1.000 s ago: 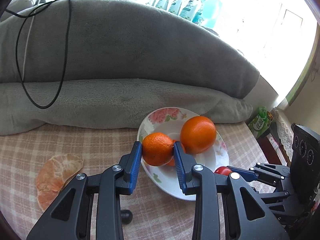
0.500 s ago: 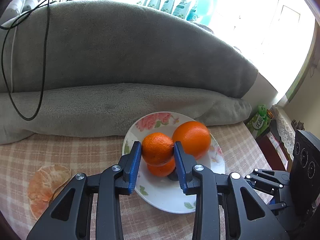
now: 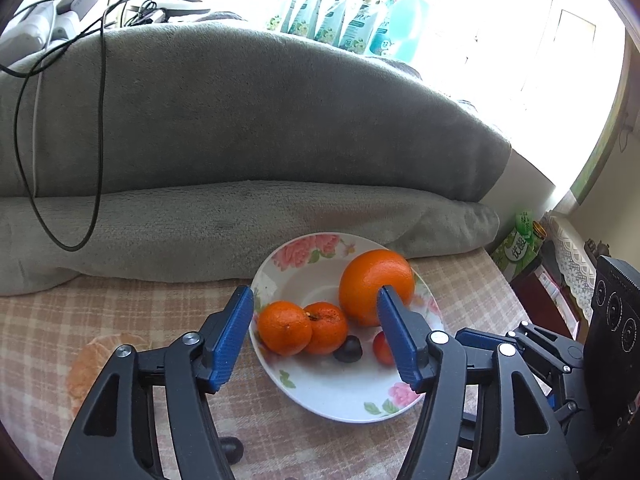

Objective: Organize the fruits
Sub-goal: 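Open both tools to release the mandarin and tomato into the bowl, then move the left tool to a red cherry tomato while the right tool reaches the brown pear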

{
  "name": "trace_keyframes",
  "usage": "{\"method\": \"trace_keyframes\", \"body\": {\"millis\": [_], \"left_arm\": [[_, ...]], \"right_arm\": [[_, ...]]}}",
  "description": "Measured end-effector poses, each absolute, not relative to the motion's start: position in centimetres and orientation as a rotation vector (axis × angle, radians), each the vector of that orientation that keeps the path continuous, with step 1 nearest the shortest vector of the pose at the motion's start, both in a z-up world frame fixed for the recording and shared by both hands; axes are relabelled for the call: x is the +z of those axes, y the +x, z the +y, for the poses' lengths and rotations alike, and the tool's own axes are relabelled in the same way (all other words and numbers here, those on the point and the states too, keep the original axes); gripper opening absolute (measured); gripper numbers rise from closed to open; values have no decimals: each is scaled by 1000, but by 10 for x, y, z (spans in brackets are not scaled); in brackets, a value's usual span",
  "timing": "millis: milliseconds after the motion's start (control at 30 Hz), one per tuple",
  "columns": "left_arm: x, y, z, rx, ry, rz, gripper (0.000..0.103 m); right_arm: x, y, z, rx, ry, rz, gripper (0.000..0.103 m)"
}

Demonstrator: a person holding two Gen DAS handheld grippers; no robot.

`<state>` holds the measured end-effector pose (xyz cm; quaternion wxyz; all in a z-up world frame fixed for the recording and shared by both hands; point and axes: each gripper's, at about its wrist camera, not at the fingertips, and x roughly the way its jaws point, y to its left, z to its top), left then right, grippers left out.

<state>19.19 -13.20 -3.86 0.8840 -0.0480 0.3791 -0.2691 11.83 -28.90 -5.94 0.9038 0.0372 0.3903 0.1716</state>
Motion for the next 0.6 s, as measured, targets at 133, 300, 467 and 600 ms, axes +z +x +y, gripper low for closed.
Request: {"method": "trace_keyframes", "body": {"millis": [133,300,467,600], "left_arm": [[-36,188,-129,-548,-93,780,70],[-32,182,-121,-533,-96,771,70],[-27,176,-108,-513,-101,759,71],[-22,171,-95,-491,-105,747,71]], "right_arm": [[-57,117,-287,362,80,804,86],[-54,113,-286,368,97,804,87],[-51,111,-284,375,111,807,87],[-48,111,-281,386,121,810,88]]}}
